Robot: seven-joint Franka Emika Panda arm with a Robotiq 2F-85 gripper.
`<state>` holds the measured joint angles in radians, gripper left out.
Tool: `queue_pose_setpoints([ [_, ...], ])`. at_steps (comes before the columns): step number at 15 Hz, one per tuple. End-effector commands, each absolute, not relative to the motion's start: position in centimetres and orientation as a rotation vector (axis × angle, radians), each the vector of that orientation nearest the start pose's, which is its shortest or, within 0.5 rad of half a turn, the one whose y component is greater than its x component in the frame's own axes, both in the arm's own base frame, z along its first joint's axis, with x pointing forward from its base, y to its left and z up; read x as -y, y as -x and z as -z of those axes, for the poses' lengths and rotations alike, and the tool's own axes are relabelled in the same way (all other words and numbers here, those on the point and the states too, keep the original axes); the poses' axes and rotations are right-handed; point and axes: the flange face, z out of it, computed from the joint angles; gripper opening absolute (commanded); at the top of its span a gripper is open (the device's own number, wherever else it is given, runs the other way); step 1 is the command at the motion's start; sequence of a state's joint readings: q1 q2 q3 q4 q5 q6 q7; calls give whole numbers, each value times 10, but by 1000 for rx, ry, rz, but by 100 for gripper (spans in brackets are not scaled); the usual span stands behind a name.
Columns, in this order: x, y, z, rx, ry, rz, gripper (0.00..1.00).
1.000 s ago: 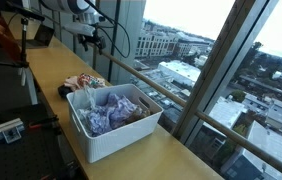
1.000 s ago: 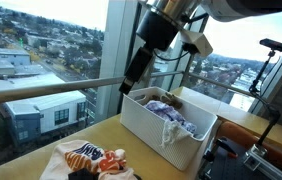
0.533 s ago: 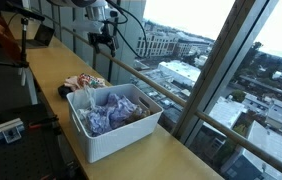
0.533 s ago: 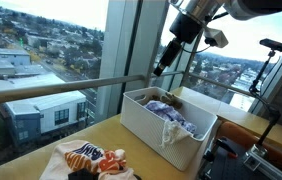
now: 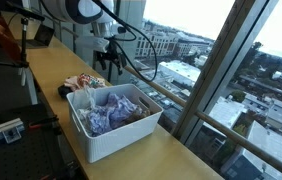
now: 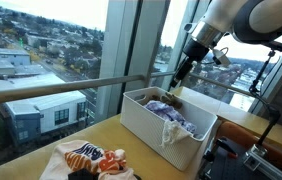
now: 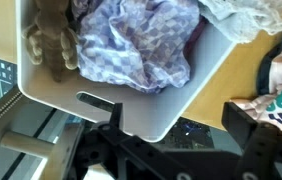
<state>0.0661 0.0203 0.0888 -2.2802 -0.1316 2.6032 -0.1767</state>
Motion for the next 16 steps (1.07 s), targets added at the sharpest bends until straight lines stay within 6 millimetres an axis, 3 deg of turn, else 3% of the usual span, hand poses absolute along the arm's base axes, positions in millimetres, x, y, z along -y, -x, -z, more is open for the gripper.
queue_pose_setpoints([
  [1,-45,-539,-365,670,3137,500,100],
  [4,-18,-538,-343,640,3157,463,100],
  [7,-6,-535,-314,628,3164,431,100],
  [16,-6,-553,-252,613,3145,393,100],
])
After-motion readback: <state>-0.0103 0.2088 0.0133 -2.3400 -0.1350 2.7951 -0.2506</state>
